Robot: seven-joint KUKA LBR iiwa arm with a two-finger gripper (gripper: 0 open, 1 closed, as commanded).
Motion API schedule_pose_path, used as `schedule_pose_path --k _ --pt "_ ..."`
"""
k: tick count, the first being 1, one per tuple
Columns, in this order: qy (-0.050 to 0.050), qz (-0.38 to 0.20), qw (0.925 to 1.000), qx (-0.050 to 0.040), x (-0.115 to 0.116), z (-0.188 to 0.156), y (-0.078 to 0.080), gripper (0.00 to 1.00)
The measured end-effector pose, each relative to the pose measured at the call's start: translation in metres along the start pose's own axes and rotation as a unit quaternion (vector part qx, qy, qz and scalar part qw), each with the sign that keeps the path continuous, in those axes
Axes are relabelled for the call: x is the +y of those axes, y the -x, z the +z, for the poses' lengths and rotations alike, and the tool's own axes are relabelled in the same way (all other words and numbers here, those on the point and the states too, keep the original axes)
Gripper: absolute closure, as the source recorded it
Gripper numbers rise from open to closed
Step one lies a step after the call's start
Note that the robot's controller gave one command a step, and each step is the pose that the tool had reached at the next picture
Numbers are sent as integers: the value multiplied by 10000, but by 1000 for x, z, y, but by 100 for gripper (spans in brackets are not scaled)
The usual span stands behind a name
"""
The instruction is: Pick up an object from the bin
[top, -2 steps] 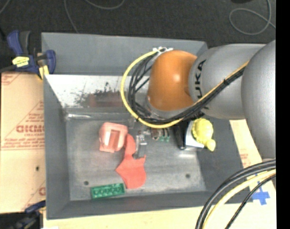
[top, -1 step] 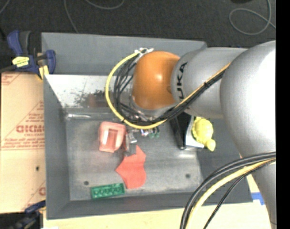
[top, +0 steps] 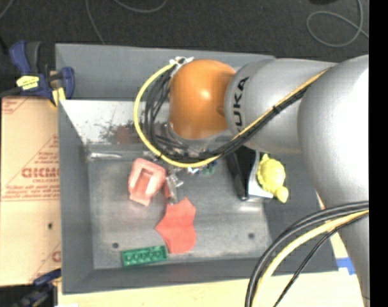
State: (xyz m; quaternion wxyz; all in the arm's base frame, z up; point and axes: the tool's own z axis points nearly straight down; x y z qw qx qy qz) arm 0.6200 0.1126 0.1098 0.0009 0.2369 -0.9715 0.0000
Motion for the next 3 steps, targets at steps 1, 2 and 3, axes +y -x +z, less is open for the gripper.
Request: schedule_pose_path --k 1,2,3 --pt "-26 -507 9987 -55 0 -32 6 0" --pt "-26 -1672 9859 -40 0 5 16 0" --pt "-58 -2710 9625 -94 1 36 25 100"
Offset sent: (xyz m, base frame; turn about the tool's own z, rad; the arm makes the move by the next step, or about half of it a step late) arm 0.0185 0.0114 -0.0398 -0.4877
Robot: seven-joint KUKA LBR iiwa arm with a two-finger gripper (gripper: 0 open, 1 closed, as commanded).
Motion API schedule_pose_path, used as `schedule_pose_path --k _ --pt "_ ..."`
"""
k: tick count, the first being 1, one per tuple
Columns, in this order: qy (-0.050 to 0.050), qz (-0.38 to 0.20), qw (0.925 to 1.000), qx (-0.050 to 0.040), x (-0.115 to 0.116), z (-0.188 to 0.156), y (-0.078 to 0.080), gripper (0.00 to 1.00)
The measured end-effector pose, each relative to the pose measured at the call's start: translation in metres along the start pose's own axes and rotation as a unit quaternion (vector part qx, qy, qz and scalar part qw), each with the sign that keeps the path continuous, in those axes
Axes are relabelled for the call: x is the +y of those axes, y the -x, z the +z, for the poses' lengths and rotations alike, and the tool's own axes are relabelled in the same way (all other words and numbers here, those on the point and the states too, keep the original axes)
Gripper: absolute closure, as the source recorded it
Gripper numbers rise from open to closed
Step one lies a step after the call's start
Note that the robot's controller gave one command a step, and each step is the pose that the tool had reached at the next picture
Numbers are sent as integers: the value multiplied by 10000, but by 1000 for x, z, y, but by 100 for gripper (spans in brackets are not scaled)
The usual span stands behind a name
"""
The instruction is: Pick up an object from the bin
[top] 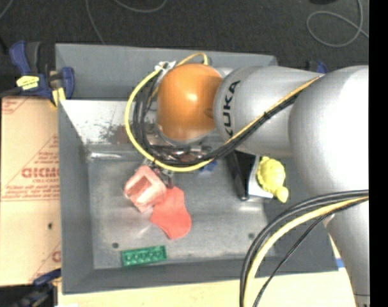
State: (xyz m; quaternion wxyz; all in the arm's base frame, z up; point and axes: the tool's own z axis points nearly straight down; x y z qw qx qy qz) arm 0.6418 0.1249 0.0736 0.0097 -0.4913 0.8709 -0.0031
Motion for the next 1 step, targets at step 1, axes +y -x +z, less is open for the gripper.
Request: schedule_pose_path --k 1 --pt "1 4 10000 0 0 0 0 100"
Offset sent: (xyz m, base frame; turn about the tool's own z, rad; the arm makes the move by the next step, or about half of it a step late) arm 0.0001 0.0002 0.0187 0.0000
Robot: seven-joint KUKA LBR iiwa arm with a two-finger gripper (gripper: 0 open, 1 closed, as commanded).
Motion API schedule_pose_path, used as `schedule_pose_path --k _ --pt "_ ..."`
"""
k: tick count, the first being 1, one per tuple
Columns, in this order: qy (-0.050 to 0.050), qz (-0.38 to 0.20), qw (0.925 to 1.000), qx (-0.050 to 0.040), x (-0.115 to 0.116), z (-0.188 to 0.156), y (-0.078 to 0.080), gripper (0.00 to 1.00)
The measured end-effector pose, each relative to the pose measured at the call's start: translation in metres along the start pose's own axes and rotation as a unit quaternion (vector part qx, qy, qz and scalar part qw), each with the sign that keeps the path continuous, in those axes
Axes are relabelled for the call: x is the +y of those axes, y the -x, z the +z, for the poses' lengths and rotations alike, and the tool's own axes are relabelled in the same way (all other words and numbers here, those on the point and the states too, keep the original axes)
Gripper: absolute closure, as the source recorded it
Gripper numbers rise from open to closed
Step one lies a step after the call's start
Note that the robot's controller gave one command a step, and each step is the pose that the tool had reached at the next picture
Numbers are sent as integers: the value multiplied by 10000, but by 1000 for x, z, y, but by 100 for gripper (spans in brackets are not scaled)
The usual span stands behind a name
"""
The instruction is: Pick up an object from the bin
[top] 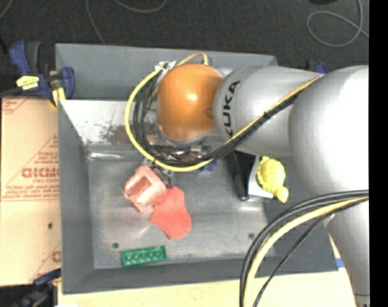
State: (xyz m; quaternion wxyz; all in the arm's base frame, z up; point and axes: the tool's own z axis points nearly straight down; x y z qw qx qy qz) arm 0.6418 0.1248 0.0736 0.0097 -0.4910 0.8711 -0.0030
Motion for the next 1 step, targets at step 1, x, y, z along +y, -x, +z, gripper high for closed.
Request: schedule_pose_path --k 1 --pt "0 6 10000 -5 0 -2 0 100"
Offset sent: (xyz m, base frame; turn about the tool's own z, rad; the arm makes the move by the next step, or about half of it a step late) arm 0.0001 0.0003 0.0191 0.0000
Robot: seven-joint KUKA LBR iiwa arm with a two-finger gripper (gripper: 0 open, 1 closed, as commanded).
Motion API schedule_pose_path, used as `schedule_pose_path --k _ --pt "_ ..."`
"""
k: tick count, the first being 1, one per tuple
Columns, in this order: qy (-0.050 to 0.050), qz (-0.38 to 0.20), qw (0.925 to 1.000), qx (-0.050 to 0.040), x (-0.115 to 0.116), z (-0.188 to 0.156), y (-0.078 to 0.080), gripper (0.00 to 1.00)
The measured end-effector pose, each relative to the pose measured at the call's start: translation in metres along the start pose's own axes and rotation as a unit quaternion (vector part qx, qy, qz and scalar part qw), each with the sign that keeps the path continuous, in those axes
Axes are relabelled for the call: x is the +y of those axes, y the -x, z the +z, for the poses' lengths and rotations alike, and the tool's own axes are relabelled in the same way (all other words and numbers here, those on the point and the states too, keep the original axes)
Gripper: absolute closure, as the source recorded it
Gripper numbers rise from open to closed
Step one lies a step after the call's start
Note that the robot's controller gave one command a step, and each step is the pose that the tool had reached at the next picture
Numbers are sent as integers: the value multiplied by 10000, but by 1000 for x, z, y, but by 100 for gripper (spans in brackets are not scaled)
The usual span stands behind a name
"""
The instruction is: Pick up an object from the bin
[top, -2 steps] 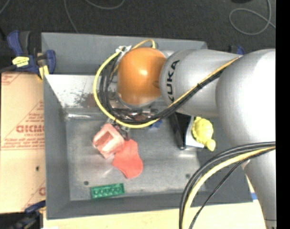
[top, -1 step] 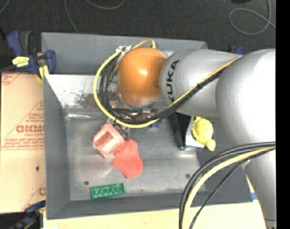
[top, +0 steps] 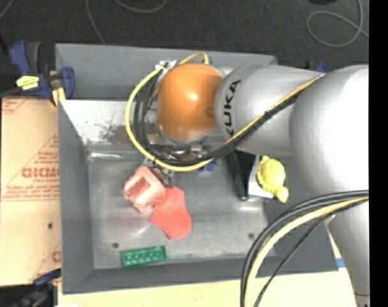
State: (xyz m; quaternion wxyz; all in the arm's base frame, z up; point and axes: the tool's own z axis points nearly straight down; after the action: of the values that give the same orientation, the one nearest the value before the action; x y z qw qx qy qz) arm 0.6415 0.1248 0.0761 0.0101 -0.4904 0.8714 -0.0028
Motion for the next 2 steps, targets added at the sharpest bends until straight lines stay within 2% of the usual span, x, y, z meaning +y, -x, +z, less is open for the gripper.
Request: schedule_pose_path --k 2 --pt "17 14 10000 15 1 -16 -1 100"
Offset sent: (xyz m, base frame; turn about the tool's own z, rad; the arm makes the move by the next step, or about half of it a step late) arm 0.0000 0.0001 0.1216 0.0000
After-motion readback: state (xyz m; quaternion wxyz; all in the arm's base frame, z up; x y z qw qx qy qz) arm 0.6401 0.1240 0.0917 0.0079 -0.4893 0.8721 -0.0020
